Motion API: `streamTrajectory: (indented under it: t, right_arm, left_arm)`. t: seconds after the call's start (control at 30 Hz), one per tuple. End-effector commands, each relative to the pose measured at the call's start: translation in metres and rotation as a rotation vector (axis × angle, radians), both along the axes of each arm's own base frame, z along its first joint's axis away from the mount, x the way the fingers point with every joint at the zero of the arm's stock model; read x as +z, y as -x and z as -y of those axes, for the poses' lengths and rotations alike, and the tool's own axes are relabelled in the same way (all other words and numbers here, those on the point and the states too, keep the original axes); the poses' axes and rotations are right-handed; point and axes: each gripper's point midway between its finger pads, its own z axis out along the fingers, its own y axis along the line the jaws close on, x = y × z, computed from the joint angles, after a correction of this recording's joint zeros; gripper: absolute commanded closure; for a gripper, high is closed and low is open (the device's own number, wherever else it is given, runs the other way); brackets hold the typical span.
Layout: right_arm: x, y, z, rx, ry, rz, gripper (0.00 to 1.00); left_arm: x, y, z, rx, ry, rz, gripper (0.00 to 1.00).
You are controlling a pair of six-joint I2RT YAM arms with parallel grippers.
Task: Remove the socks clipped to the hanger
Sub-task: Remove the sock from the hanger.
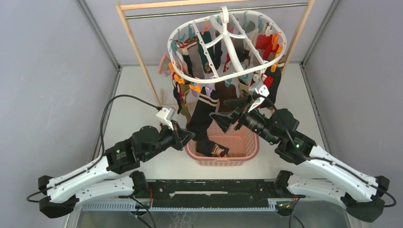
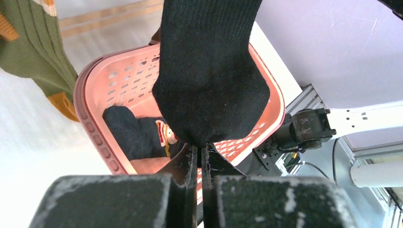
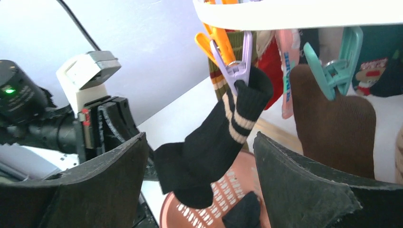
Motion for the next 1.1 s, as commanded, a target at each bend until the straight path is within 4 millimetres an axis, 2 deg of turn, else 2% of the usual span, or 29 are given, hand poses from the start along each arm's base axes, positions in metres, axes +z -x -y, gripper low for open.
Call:
streamTrajectory:
  t: [0.0, 0.33, 0.5, 0.83, 1.07]
  right_arm:
    - [0.034, -0.013, -0.005, -0.047, -0.042, 0.125, 0.12]
    - [0.05, -0.04, -0.01, -0.147, -0.084, 0.175, 0.15]
    - [0.05, -0.051, -0.011, -0.193, -0.097, 0.177, 0.17]
    - [0.051, -0.067, -0.019, -0.233, -0.095, 0.172, 0.17]
    - [0.054, -0.075, -0.018, -0.27, -0.109, 0.175, 0.17]
  left_arm:
    - [0.043, 0.003, -0.007, 0.009, 0.071, 0.023, 1.0]
    - [0.065, 0.009, -0.016, 0.002, 0.093, 0.029, 0.99]
    - [0.072, 0.012, -0.019, -0.003, 0.105, 0.034, 0.99]
    - [0.08, 0.019, -0.021, -0.035, 0.121, 0.033, 0.99]
    - [0.082, 0.022, -0.023, -0.045, 0.124, 0.033, 0.99]
